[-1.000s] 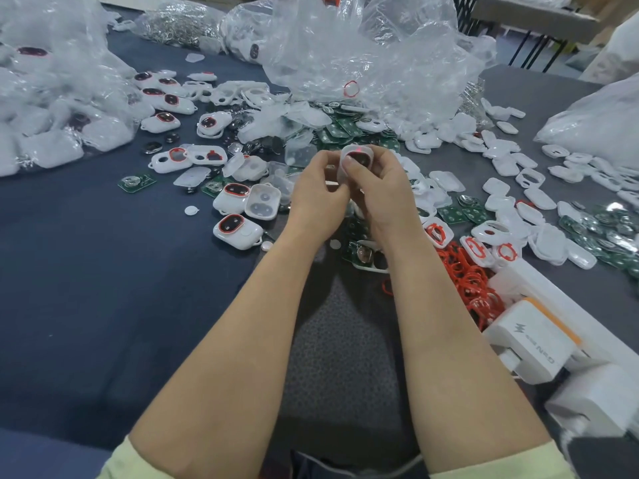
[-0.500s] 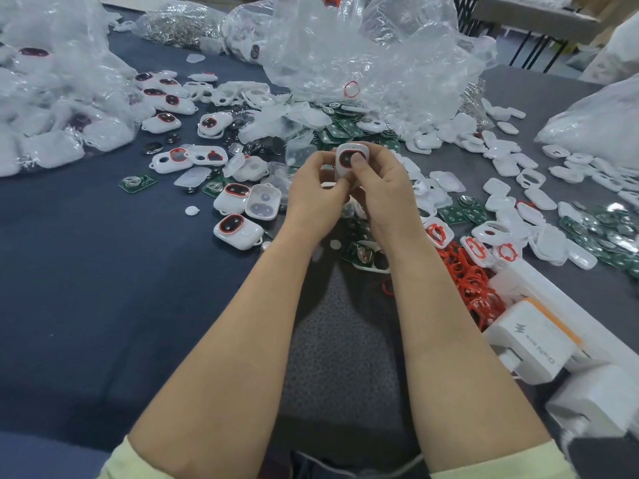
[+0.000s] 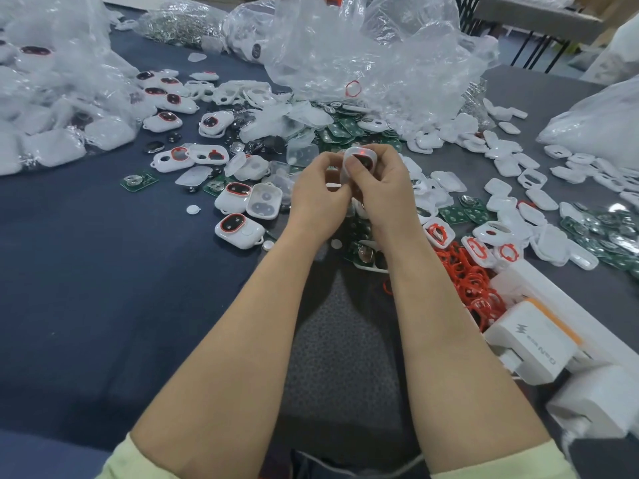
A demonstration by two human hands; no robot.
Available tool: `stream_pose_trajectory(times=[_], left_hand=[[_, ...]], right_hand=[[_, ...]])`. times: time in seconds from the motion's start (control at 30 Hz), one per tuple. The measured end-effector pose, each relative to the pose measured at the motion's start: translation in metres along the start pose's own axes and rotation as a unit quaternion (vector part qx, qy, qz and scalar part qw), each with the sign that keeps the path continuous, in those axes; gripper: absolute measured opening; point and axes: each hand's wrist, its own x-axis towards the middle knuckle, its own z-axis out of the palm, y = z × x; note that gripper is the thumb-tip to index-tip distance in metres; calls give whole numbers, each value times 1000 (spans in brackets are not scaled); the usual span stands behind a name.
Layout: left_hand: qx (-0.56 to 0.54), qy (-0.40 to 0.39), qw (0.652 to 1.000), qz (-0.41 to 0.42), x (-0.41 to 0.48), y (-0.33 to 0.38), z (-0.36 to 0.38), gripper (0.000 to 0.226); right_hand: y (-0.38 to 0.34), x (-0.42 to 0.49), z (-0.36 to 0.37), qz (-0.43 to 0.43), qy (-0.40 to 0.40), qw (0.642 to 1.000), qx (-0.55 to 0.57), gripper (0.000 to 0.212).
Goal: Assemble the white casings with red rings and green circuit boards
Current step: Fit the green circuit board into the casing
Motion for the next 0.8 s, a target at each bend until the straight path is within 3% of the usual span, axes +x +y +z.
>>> stream_pose_trajectory(times=[0.43, 0.57, 0.8], left_hand=[[-36, 15, 999, -7, 1, 0, -3, 23], [-40, 14, 999, -12, 1, 0, -3, 19], [-11, 16, 1000, -9, 1, 1, -4, 15]], right_hand=[[-4, -2, 0, 21, -31, 997, 68, 14], [-6, -2, 0, 68, -36, 992, 100, 13], [-17, -5, 3, 134, 1, 978, 162, 45]])
